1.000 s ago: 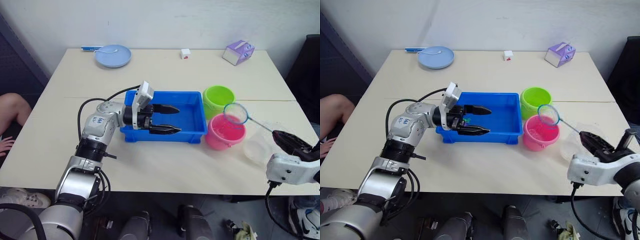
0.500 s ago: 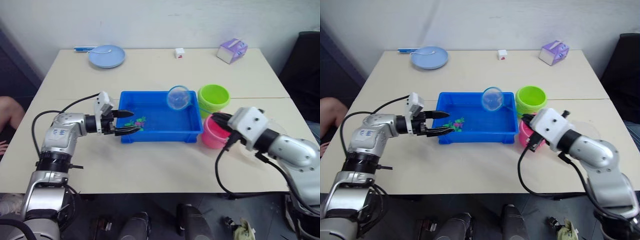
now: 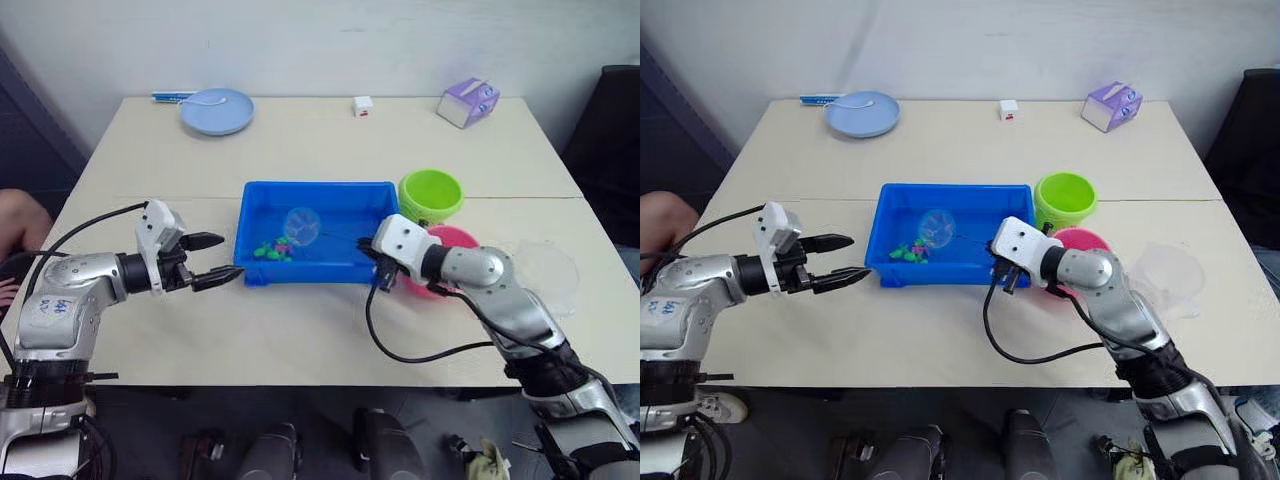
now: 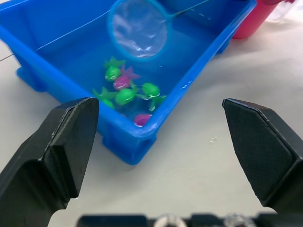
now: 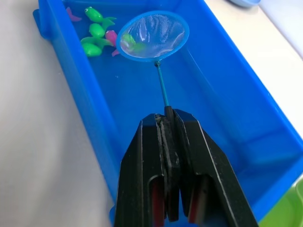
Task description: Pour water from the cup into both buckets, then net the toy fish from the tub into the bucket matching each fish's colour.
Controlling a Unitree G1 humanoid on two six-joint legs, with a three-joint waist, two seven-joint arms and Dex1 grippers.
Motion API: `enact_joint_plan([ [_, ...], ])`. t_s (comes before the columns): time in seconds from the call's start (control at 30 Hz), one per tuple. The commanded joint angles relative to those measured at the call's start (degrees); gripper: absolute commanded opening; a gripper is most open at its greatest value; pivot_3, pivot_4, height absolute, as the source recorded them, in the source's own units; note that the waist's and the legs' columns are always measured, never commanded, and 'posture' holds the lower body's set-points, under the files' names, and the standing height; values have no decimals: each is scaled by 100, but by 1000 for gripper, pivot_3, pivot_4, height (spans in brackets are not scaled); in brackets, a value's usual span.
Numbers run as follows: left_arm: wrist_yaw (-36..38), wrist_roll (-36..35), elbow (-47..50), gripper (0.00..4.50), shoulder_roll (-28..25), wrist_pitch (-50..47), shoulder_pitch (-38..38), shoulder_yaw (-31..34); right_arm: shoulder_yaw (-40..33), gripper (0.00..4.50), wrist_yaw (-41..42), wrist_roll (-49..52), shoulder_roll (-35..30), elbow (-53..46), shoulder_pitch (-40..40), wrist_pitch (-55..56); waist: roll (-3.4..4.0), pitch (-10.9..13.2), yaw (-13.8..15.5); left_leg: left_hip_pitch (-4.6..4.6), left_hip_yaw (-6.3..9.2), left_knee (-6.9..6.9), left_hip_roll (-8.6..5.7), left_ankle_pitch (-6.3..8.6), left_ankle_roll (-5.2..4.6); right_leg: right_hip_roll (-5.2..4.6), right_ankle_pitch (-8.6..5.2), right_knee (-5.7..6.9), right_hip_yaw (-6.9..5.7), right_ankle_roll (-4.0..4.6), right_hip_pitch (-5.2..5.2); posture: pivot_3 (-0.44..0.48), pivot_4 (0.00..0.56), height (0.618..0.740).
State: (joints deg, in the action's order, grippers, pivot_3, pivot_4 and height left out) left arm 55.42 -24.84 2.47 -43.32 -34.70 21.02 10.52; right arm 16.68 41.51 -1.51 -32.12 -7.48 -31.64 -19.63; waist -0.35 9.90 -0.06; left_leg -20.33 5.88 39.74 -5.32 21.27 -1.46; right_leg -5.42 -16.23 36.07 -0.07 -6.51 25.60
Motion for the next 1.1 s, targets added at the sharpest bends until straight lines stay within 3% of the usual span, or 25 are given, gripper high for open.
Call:
enact_joint_plan([
  [0.03, -179, -178, 299, 4500, -22, -88, -25, 224, 113, 761, -45, -219, 187, 321, -285, 459, 0, 0, -15, 0, -1, 0, 0, 0, 0, 0, 0, 0, 0, 0, 0, 0, 150, 740],
  [0.5, -379, -311, 323, 4500, -27, -67, -42, 218, 483, 761, -251, -1219, 450, 1887, -972, 1679, 1, 0, -68, 0, -1, -5, -1, 0, 1, 1, 0, -1, -9, 1, 1, 0, 150, 740],
  [0.8, -429, -341, 302, 4500, 20, -65, 17, 174, 557, 761, -35, -1466, 225, 1776, -809, 2285, 1, 0, -156, 0, 0, -6, 0, 0, 1, 1, -1, -1, -15, 1, 1, 0, 150, 740],
  [1.1, -451, -338, 253, 4500, 126, -45, 106, 114, 506, 761, -554, -2258, 30, 2057, -1023, 3015, 2, 1, -157, 1, -1, -9, 0, 0, 2, 1, -1, -1, -19, 2, 3, 0, 150, 740],
])
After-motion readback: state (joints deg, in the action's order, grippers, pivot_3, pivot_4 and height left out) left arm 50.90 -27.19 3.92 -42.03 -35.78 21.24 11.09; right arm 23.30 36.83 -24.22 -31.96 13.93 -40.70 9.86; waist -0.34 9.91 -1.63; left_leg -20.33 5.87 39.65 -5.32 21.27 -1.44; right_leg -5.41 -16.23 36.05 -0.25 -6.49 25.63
